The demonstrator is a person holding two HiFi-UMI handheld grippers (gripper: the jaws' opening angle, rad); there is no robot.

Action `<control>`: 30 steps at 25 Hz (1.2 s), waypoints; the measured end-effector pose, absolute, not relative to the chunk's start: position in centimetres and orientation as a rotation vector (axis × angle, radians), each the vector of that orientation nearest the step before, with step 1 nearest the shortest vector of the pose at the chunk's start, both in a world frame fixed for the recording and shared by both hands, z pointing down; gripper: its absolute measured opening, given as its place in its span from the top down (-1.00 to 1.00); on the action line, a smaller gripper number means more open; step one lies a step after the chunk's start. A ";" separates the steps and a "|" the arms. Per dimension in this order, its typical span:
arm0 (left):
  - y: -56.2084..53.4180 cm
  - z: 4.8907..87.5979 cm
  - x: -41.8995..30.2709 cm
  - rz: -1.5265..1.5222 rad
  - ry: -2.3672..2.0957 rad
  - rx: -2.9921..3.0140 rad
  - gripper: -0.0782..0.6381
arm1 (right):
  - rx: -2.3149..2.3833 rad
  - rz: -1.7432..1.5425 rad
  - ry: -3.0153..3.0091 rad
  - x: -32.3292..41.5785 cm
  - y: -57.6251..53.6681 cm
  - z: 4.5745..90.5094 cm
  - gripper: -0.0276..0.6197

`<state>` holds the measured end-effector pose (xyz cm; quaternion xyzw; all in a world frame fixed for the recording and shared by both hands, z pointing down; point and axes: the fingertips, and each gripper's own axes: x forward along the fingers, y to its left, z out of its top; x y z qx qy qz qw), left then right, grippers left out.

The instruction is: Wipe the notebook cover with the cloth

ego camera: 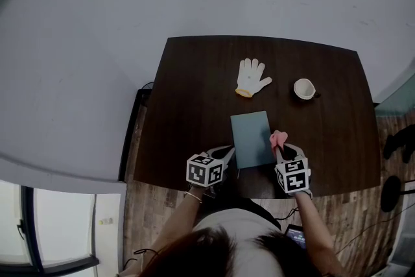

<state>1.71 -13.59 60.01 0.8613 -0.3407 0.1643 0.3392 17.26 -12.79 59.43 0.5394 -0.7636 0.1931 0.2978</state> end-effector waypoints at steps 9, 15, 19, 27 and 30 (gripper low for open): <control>-14.6 54.5 2.8 0.335 -0.991 2.365 0.73 | 1.500 0.419 -2.128 16.7 -13.2 55.0 0.80; -14.4 51.5 3.1 0.297 -1.065 2.422 0.73 | 1.532 0.372 -2.181 16.6 -12.8 52.7 0.80; -14.5 49.1 3.4 0.277 -1.110 2.480 0.73 | 1.562 0.344 -2.215 16.5 -12.7 51.0 0.80; -14.2 44.4 3.4 0.208 -1.151 2.585 0.73 | 1.621 0.255 -2.255 15.5 -12.3 47.3 0.80; -14.1 43.0 3.2 0.175 -1.154 2.613 0.73 | 1.649 0.227 -2.259 15.0 -12.1 46.0 0.80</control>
